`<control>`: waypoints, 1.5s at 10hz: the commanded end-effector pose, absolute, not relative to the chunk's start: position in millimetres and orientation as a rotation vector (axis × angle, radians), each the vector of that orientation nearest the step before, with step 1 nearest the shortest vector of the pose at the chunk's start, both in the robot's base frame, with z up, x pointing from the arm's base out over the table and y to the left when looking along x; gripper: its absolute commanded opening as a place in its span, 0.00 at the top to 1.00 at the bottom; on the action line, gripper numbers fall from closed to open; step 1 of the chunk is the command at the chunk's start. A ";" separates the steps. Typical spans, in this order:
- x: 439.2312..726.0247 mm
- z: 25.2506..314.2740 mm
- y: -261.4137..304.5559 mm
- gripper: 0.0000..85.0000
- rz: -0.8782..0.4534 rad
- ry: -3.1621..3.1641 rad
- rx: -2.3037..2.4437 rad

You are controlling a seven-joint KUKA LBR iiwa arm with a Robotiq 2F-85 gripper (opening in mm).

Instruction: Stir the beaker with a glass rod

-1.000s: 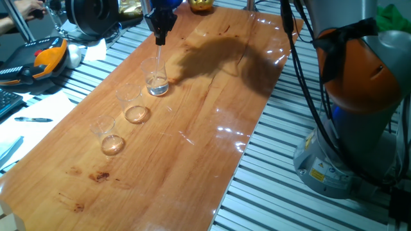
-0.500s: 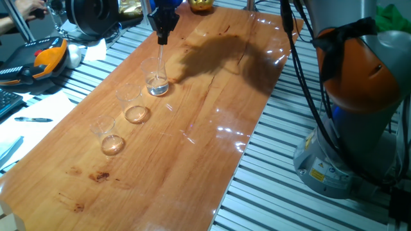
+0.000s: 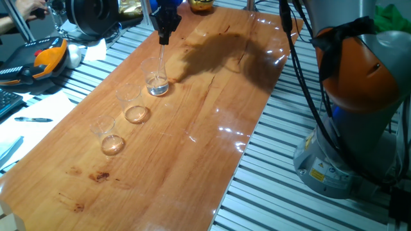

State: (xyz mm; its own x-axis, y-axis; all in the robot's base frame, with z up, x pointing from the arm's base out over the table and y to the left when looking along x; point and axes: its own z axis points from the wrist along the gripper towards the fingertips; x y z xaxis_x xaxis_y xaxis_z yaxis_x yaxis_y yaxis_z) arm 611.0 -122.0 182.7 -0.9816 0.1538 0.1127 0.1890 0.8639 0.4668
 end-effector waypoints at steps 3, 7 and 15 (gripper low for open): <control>611.2 182.2 -124.1 1.00 -0.762 -2.956 -0.278; 612.7 181.1 -123.6 1.00 -0.772 -2.961 -0.264; 612.2 180.9 -123.7 0.60 -0.764 -2.976 -0.294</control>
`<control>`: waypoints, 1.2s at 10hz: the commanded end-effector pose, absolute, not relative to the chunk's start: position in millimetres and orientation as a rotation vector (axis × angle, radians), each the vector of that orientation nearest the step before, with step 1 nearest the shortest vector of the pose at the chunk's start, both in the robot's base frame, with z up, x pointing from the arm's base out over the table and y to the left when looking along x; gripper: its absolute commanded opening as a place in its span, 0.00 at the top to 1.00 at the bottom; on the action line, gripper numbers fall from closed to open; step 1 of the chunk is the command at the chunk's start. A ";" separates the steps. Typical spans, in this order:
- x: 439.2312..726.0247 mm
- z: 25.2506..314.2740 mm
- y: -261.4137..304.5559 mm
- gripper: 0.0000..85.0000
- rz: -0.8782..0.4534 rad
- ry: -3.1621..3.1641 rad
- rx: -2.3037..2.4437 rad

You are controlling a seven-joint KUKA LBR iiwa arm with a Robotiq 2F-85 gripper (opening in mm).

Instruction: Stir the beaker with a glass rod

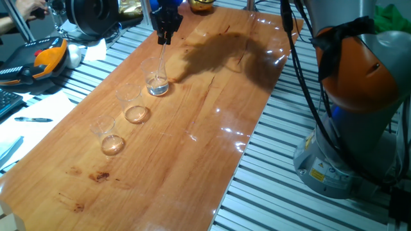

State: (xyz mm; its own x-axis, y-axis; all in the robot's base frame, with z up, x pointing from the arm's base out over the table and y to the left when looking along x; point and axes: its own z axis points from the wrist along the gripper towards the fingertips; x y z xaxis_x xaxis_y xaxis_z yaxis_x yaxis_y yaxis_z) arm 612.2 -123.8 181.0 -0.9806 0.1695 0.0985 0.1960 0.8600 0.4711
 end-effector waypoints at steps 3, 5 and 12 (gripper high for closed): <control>612.5 187.2 -125.7 0.60 -0.673 -3.019 -0.258; 613.2 197.2 -127.3 0.60 -0.562 -3.064 -0.219; 609.7 263.0 -93.0 1.00 -0.250 -3.125 -0.146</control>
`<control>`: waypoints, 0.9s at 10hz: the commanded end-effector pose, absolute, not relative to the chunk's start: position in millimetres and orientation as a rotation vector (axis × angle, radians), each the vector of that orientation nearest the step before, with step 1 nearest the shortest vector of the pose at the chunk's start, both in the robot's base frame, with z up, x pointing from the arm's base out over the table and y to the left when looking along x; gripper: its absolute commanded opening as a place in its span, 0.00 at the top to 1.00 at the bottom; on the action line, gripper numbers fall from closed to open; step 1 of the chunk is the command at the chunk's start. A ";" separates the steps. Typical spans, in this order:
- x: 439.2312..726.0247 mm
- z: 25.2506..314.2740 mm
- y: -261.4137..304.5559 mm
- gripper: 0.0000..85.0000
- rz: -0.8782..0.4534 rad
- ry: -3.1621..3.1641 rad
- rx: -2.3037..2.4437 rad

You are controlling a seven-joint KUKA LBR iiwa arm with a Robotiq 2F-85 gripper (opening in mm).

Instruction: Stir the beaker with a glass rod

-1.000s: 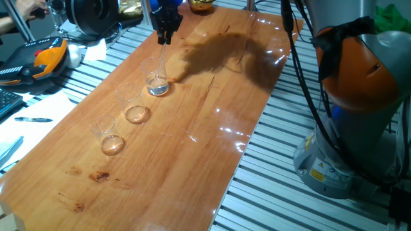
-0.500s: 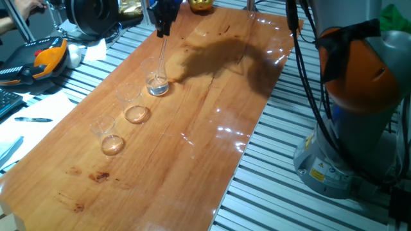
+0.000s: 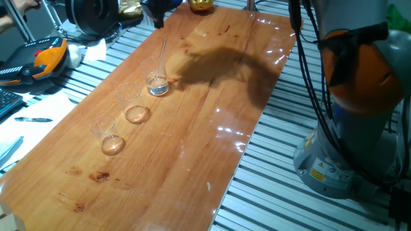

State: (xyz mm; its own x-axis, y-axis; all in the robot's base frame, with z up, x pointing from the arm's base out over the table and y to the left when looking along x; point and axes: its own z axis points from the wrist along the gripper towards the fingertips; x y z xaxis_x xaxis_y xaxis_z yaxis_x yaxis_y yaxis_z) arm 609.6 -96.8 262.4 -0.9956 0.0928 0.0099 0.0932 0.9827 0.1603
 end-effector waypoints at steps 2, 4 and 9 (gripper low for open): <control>605.8 280.4 -67.5 1.00 -0.210 -3.157 -0.187; 599.1 295.8 -38.7 1.00 -0.106 -3.202 -0.217; 585.7 300.4 -9.7 1.00 -0.072 -3.170 -0.102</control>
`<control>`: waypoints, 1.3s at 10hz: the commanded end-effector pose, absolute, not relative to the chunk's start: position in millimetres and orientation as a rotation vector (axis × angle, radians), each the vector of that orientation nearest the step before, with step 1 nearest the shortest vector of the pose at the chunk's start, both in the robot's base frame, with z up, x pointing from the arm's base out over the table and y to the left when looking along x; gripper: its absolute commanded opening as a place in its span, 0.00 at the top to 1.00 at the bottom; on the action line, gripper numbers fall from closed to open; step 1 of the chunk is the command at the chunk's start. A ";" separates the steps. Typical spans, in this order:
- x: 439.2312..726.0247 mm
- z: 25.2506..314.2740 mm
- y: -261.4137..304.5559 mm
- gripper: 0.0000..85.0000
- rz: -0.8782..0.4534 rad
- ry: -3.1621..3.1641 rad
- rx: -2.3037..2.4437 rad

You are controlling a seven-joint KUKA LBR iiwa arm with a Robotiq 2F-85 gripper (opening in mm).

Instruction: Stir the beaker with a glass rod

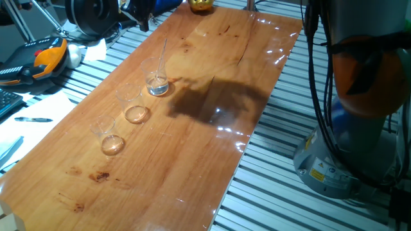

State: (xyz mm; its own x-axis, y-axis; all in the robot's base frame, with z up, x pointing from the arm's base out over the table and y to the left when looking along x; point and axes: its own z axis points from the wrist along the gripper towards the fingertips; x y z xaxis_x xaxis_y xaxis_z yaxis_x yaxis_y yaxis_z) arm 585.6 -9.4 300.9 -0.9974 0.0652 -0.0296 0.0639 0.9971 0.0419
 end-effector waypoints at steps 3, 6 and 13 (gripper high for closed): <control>576.6 302.6 -4.4 1.00 -0.009 3.135 0.030; 574.9 304.0 -5.8 1.00 -0.031 3.144 -0.008; 573.6 305.2 -7.7 1.00 -0.022 3.144 -0.027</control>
